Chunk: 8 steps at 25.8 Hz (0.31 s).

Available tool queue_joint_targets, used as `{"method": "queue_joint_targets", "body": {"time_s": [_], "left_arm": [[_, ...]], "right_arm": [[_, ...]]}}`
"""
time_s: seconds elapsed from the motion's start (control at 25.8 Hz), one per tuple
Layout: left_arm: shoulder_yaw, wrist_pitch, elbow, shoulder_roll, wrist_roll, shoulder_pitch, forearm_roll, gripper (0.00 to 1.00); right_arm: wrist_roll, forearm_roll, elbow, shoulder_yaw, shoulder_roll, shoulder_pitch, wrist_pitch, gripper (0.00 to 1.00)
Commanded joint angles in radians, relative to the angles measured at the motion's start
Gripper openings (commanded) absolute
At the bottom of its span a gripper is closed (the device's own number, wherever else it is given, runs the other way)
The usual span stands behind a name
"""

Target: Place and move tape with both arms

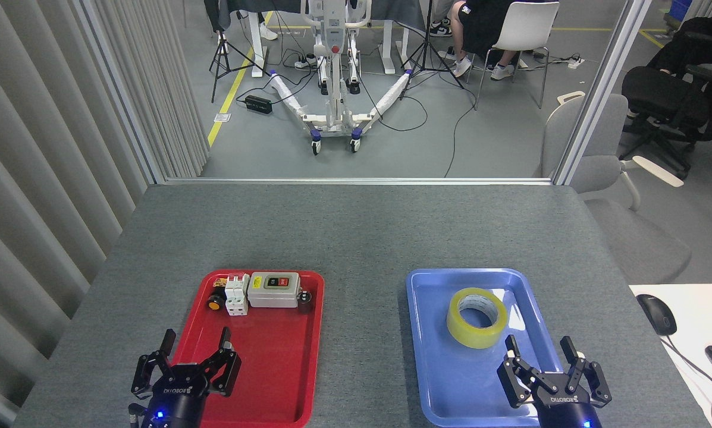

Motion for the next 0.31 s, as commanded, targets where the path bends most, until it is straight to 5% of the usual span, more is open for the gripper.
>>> {"method": "queue_joint_targets", "body": {"time_s": [0.0,0.27], "left_arm": [[0.000,0.000,0.001,0.000,0.000,0.001,0.000,1.00],[0.000,0.001,0.007,0.000,0.000,0.000,-0.002,1.00]], "right_arm": [[0.001,0.000,0.000,0.004,0.000,0.001,-0.001,0.99],[-0.001,-0.002,0.001,0.004,0.000,0.003,-0.001,0.99]]}}
